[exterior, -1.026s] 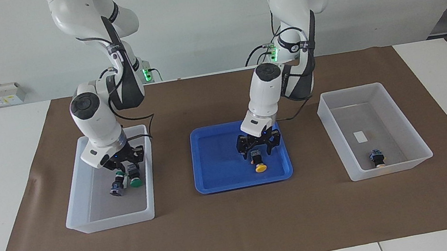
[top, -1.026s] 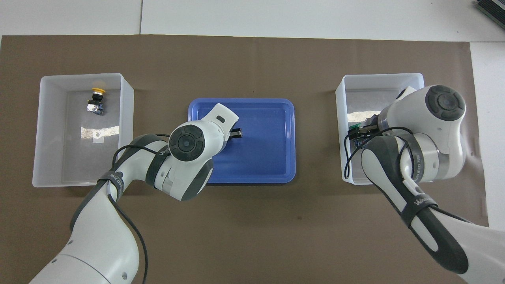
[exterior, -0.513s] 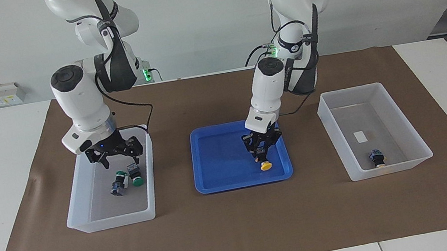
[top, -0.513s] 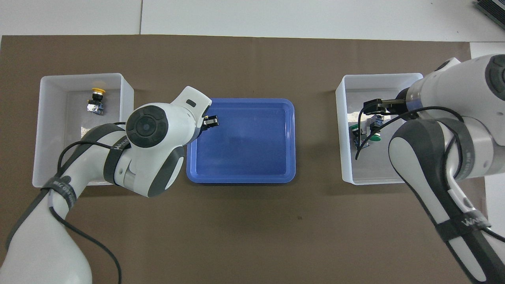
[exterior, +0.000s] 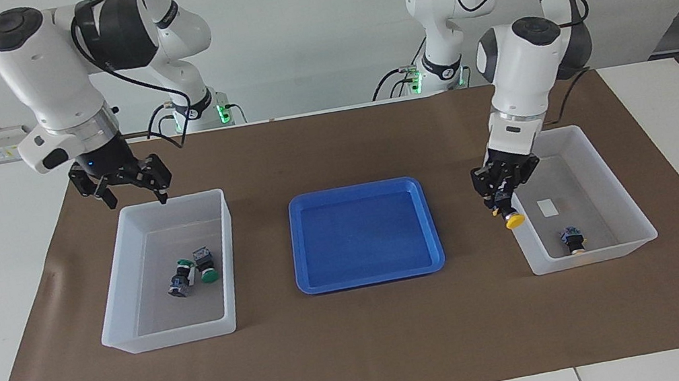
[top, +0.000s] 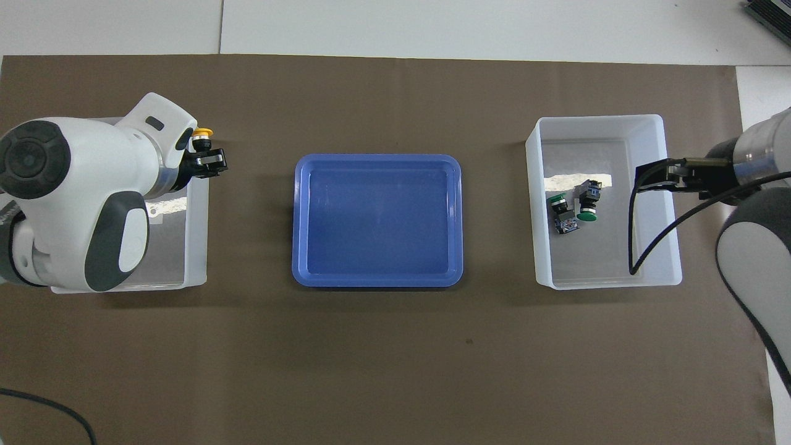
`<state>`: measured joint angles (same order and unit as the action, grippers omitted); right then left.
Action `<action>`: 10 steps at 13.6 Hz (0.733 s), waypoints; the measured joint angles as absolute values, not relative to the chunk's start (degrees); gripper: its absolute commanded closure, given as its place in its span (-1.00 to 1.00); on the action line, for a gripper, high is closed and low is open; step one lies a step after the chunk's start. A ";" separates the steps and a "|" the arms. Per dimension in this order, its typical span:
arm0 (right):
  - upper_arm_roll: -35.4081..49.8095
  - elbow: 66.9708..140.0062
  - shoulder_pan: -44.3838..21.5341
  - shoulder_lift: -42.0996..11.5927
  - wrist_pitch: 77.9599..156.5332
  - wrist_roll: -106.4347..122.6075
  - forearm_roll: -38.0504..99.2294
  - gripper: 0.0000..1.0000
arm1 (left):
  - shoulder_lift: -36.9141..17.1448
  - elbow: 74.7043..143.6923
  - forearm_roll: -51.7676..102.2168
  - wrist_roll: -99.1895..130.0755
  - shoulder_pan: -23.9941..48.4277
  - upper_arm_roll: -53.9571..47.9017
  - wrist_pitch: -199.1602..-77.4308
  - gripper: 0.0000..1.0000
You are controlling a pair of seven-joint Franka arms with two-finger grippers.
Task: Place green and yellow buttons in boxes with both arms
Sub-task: 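Carry the yellow button to the box with the left gripper while the right gripper withdraws, then lower the yellow button into the box and open the left gripper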
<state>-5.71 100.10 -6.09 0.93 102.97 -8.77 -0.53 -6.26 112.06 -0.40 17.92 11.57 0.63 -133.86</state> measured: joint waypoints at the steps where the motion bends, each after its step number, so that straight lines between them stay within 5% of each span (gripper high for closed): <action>1: -5.75 100.09 -5.17 1.40 102.42 -8.64 -0.31 -1.00 | -6.28 112.14 -0.40 15.56 10.20 0.62 -134.13 1.00; 10: -5.75 91.23 -4.62 2.59 92.97 -8.61 -0.17 -1.00 | -8.74 114.14 -0.40 5.44 2.11 0.50 -142.21 1.00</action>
